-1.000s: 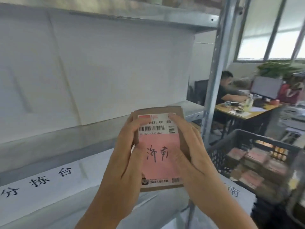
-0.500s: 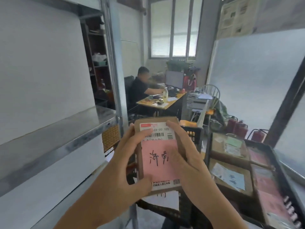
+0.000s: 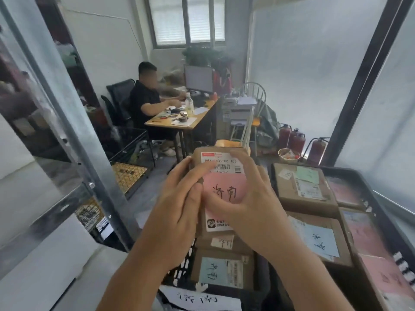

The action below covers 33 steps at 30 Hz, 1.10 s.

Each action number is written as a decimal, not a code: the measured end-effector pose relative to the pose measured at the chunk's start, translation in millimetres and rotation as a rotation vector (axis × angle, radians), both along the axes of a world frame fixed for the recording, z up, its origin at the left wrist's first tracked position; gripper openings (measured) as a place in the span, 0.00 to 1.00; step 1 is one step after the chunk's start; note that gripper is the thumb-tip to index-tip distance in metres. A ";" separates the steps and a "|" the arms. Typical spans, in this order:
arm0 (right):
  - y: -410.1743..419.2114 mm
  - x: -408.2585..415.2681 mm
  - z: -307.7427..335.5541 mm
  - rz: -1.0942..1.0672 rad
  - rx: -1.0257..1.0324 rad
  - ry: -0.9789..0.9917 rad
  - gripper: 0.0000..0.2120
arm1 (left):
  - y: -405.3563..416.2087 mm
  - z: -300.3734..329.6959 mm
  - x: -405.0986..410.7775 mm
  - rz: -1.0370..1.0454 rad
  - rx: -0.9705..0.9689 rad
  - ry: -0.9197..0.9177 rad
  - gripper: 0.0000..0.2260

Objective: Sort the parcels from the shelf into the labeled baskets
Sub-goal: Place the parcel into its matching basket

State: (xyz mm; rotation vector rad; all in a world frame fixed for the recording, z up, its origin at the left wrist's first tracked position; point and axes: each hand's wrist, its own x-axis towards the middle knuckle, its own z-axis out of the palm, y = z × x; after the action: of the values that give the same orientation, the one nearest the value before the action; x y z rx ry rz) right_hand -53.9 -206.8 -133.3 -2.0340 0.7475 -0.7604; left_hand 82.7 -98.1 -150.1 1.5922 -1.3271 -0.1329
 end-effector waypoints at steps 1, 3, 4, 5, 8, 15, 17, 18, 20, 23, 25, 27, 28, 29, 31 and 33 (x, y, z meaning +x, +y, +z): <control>-13.3 7.0 -5.2 0.005 0.012 0.024 0.40 | -13.1 -4.7 7.3 0.019 0.013 -0.005 0.20; -40.0 22.3 -15.0 0.017 0.020 0.103 0.41 | -32.7 -11.4 19.2 0.030 0.046 0.015 0.20; -51.9 30.0 -20.3 0.019 0.026 0.132 0.41 | -40.5 -14.2 25.4 0.025 0.062 0.032 0.19; -62.0 38.1 -25.7 0.019 0.034 0.144 0.41 | -48.4 -17.8 32.6 0.038 0.079 0.042 0.19; -83.6 66.5 -50.9 -0.008 0.070 0.184 0.38 | -69.3 -33.1 59.6 0.116 0.179 0.036 0.19; -92.6 106.5 -154.5 -0.060 0.111 0.542 0.42 | -80.9 -100.7 125.6 0.400 0.449 -0.037 0.15; -92.2 114.2 -181.2 -0.103 0.138 0.616 0.44 | -85.7 -117.7 142.1 0.453 0.513 -0.047 0.15; -91.7 118.4 -191.3 -0.130 0.148 0.639 0.45 | -88.6 -124.5 149.0 0.474 0.544 -0.045 0.15; -89.6 128.5 -208.2 -0.170 0.163 0.669 0.47 | -93.5 -136.8 160.8 0.503 0.584 -0.031 0.14; -81.5 147.6 -219.2 -0.173 0.175 0.662 0.46 | -97.6 -153.7 174.3 0.529 0.606 -0.007 0.15; -73.0 165.2 -220.5 -0.167 0.193 0.642 0.46 | -99.0 -163.6 181.2 0.531 0.621 0.011 0.14; -62.7 185.7 -223.9 -0.146 0.251 0.581 0.44 | -98.7 -170.9 186.6 0.523 0.630 0.026 0.15; -57.8 195.3 -225.7 -0.146 0.314 0.527 0.43 | -97.9 -173.6 188.6 0.515 0.632 0.036 0.15; -54.2 203.5 -230.2 -0.156 0.395 0.462 0.42 | -97.3 -176.0 190.4 0.508 0.632 0.045 0.15; -50.9 214.2 -240.6 -0.205 0.541 0.333 0.40 | -96.1 -179.2 193.3 0.500 0.631 0.068 0.15; -49.6 218.5 -256.7 -0.219 0.631 0.261 0.39 | -94.9 -182.7 195.0 0.493 0.629 0.092 0.15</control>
State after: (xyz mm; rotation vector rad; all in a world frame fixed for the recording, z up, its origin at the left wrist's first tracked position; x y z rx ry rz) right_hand 164.6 -256.4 -390.0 -1.4980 1.2009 -0.3108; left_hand 277.7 -193.1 -332.8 2.3666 -0.8176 -0.3375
